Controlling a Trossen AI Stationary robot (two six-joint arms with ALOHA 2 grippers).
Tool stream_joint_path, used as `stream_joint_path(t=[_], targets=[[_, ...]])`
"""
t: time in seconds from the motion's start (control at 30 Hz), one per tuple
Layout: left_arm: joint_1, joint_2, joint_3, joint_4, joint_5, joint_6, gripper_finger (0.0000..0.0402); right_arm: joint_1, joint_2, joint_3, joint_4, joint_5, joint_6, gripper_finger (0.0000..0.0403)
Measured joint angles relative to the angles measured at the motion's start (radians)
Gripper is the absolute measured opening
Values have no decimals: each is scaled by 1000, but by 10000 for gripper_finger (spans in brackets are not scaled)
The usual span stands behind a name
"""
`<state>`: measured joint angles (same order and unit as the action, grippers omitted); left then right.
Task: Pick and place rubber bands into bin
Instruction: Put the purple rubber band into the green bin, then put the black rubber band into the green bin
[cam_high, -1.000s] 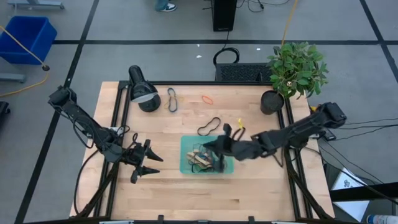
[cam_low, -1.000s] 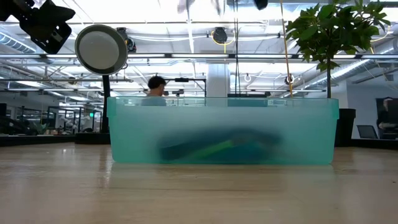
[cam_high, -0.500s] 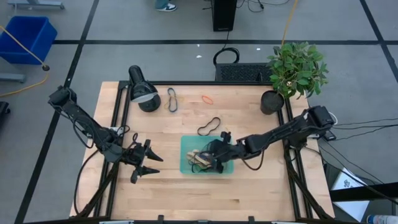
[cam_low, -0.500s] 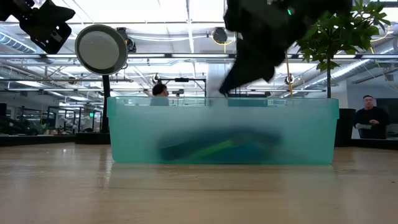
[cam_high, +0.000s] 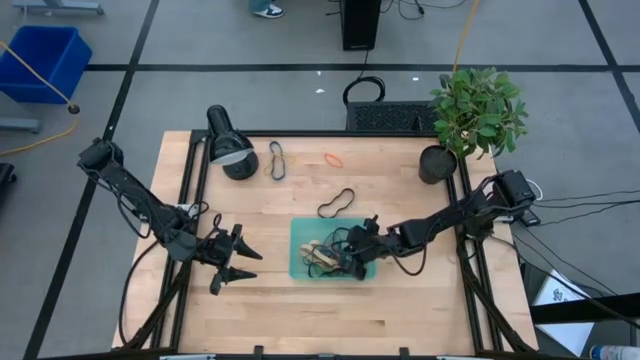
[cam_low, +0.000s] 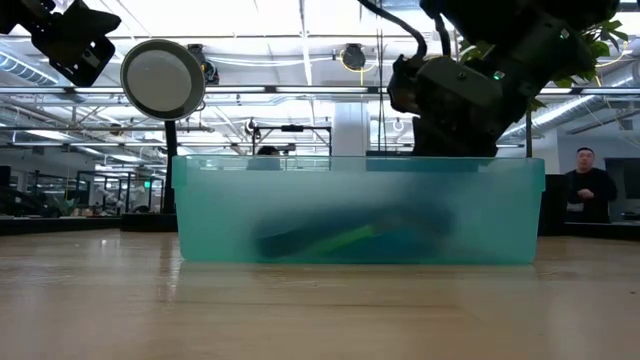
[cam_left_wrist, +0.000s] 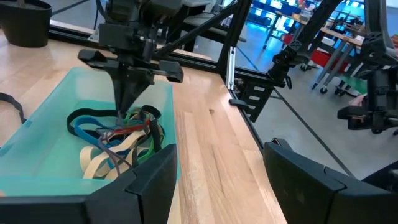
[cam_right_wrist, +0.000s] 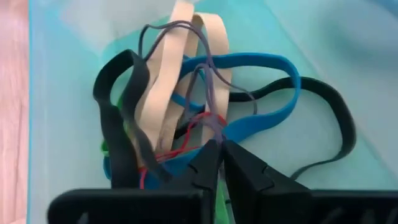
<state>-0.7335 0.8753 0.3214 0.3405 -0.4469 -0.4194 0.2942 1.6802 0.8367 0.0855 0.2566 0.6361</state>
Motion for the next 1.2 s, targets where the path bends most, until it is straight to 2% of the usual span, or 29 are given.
stream_joint_path(t=[0.13, 0.33, 0.57, 0.93, 1.07, 1.2], targets=[[0, 0, 0, 0, 0, 9, 246, 0, 0, -6, 26, 0, -50, 48], [0, 0, 0, 0, 0, 42, 246, -1, -13, -6, 24, 0, -118, 124], [0, 0, 0, 1, 0, 51, 246, -1, -125, -6, 19, 0, -205, 181], [0, 0, 0, 1, -1, 85, 246, -1, -372, -5, 115, 2, -469, 188], [0, 0, 0, 5, -10, 85, 246, -30, -427, -4, 105, 5, -525, 177], [0, 0, 0, 6, -21, 85, 246, -95, -443, 39, -3, 3, -558, 164]])
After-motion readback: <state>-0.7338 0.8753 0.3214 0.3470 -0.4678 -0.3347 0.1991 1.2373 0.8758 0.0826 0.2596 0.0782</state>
